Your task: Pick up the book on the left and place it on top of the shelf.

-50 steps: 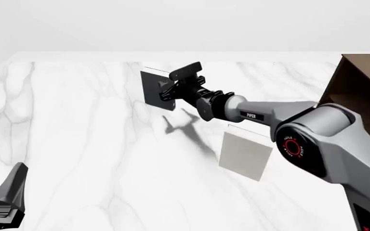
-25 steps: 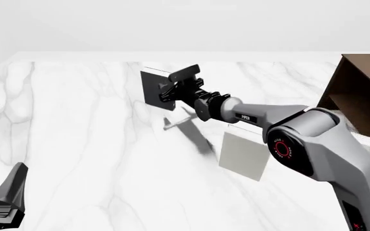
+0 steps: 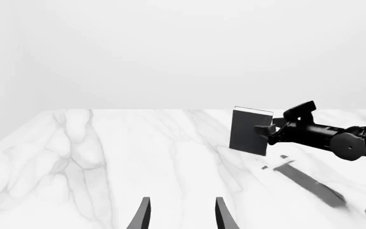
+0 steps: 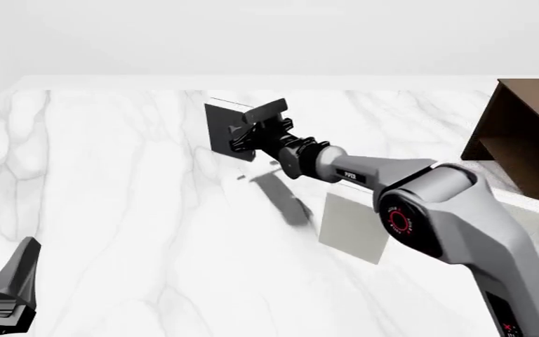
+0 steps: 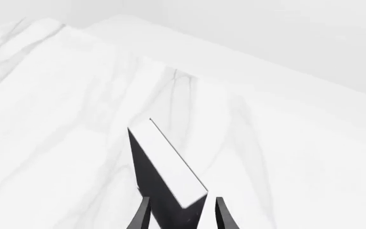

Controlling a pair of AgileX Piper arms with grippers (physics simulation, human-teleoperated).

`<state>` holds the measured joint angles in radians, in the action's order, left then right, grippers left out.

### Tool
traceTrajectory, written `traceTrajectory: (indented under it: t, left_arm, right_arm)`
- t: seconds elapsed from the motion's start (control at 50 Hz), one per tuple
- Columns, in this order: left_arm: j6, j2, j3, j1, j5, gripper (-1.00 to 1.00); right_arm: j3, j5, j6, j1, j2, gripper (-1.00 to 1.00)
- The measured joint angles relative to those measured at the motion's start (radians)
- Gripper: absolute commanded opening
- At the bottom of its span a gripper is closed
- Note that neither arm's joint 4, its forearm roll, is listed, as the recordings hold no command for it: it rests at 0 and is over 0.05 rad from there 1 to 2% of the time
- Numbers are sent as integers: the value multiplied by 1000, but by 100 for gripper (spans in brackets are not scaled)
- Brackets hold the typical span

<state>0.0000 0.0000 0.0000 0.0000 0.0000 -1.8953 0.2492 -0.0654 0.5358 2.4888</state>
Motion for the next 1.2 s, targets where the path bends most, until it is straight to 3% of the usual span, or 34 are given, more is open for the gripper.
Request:
traceTrajectory:
  t: [0.1,0.12,0.6,1.2]
  left_arm:
    - [0,0,0,0,0,100]
    - [0,0,0,0,0,100]
    - [0,0,0,0,0,100]
    - [0,0,0,0,0,100]
  right_arm:
    - [-13,-4,1,0,8,100]
    - [-15,-5,1,0,10,-100]
    - [19,-2,-30,-2,-22,-100]
    - [290,-13,-98,21,-399,-100]
